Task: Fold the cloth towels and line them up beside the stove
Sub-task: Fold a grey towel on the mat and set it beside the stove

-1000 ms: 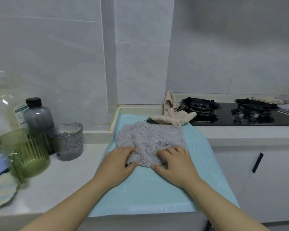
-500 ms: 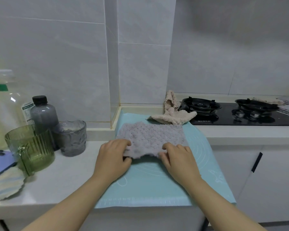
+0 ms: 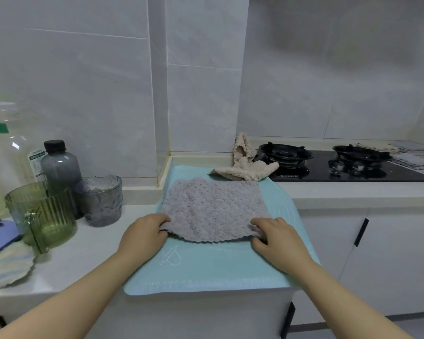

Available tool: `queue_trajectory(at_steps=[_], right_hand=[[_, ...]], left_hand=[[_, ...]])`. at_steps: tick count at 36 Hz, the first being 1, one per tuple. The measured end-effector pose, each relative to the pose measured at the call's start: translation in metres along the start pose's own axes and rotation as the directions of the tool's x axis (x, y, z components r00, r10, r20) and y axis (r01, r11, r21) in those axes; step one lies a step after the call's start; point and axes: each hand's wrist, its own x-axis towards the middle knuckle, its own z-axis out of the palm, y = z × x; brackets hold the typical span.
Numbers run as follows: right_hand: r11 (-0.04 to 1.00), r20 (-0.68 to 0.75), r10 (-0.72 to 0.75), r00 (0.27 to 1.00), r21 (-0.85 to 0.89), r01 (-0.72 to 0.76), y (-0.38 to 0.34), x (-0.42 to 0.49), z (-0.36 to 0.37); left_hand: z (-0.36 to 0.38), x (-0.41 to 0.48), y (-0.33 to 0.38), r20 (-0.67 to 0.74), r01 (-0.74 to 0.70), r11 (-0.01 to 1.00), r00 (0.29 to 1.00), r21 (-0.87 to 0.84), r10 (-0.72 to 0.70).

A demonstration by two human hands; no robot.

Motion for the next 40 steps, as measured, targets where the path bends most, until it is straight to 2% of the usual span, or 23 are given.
queue_trajectory(at_steps=[5, 12, 16, 19, 24, 29, 31, 34, 37, 40], right_hand=[[0.997, -0.029, 0.063, 0.998, 0.054, -0.062, 0.003, 0.002, -0.002], [0.991, -0.075, 0.083, 0.994, 0.11, -0.075, 0.018, -0.008, -0.038], [0.997, 0.09, 0.071, 0.993, 0.01, -0.072, 0.025, -0.019, -0.043], [0.995, 0.208, 0.095, 0.974, 0.015, -0.101, 0.029, -0.026, -0.042], [0.987, 0.212, 0.097, 0.972, 0.105, -0.122, 0.032, -0.034, -0.043], [0.991, 0.26, 0.081, 0.962, 0.082, -0.105, 0.032, -0.034, -0.046], [0.991, 0.246, 0.088, 0.965, 0.079, -0.111, 0.032, -0.035, -0.047], [0.986, 0.231, 0.105, 0.967, 0.101, -0.131, 0.034, -0.039, -0.046], [0.987, 0.231, 0.114, 0.966, 0.085, -0.137, 0.033, -0.042, -0.045], [0.988, 0.219, 0.127, 0.967, 0.061, -0.144, 0.031, -0.044, -0.046]], left_hand=[[-0.012, -0.002, -0.003, 0.008, 0.003, 0.999, 1.0, 0.035, -0.003], [-0.035, 0.0, 0.014, -0.037, -0.162, 0.984, 0.986, 0.075, 0.165], [-0.037, -0.008, 0.014, 0.106, -0.216, 0.96, 0.974, 0.178, 0.2], [-0.035, -0.017, 0.014, 0.204, -0.262, 0.938, 0.954, 0.226, 0.218], [-0.04, -0.024, 0.015, 0.128, -0.218, 0.963, 0.972, 0.157, 0.199], [-0.041, -0.032, 0.008, 0.274, -0.232, 0.966, 0.942, 0.11, 0.195], [-0.042, -0.035, 0.003, 0.208, -0.205, 0.977, 0.96, 0.066, 0.188], [-0.042, -0.039, 0.003, 0.103, -0.247, 0.969, 0.964, 0.022, 0.244], [-0.043, -0.043, 0.006, 0.186, -0.301, 0.952, 0.94, 0.063, 0.285], [-0.042, -0.047, 0.004, 0.213, -0.281, 0.958, 0.941, 0.06, 0.262]])
